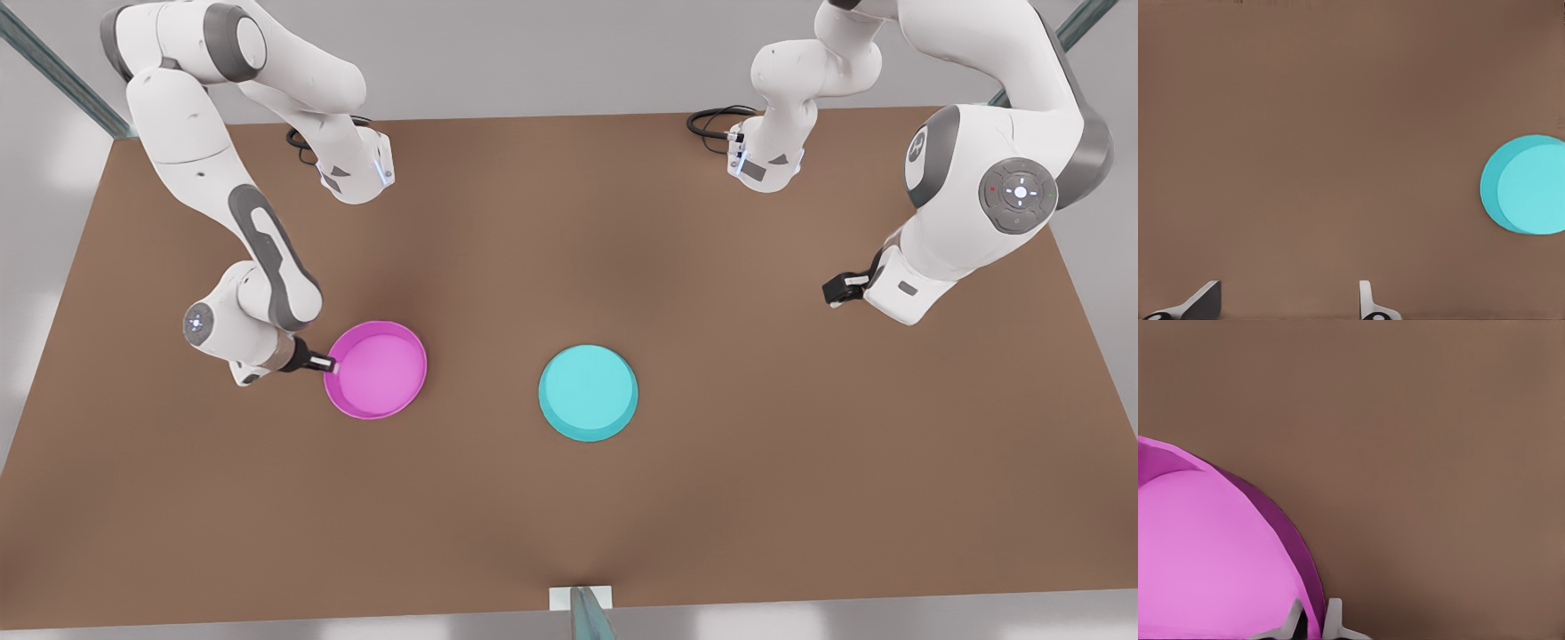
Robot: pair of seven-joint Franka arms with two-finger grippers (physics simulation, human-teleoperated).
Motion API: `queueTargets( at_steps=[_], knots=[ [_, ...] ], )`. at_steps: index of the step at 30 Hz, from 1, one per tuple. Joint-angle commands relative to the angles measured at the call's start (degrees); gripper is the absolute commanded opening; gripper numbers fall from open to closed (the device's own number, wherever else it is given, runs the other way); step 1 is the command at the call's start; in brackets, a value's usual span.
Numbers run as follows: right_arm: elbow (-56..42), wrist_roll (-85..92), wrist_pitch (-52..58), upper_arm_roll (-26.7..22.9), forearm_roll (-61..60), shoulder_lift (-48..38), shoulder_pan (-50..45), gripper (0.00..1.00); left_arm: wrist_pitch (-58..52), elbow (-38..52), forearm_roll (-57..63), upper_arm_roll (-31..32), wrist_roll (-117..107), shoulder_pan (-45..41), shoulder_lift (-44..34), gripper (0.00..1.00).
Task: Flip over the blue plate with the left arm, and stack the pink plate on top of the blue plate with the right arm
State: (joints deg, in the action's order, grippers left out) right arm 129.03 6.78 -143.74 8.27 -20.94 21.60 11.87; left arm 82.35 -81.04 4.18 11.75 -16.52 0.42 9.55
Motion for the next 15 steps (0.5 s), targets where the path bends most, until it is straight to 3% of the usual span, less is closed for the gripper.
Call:
queueTargets(
  at_steps=[1,8,11,15],
  knots=[
    [-0.62,-0.36,2.59,-0.01,0.55,-0.15,0.17,0.21,0.09,0.00,0.04,0.02,7.37,-0.07,-0.06,1.00],
    [-9.58,-0.10,13.66,1.05,-1.47,-1.38,-0.71,0.21,0.09,0.09,0.04,0.11,7.37,-0.07,-0.06,1.00],
    [-14.94,-1.50,17.00,4.12,-4.11,-0.33,-1.41,0.21,0.09,0.09,0.04,0.29,7.37,-0.07,-0.15,1.00],
    [-23.73,-12.22,16.30,4.21,-6.75,4.85,-11.78,0.21,0.00,0.09,0.04,0.29,7.29,-0.07,-0.24,1.00]
  ],
)
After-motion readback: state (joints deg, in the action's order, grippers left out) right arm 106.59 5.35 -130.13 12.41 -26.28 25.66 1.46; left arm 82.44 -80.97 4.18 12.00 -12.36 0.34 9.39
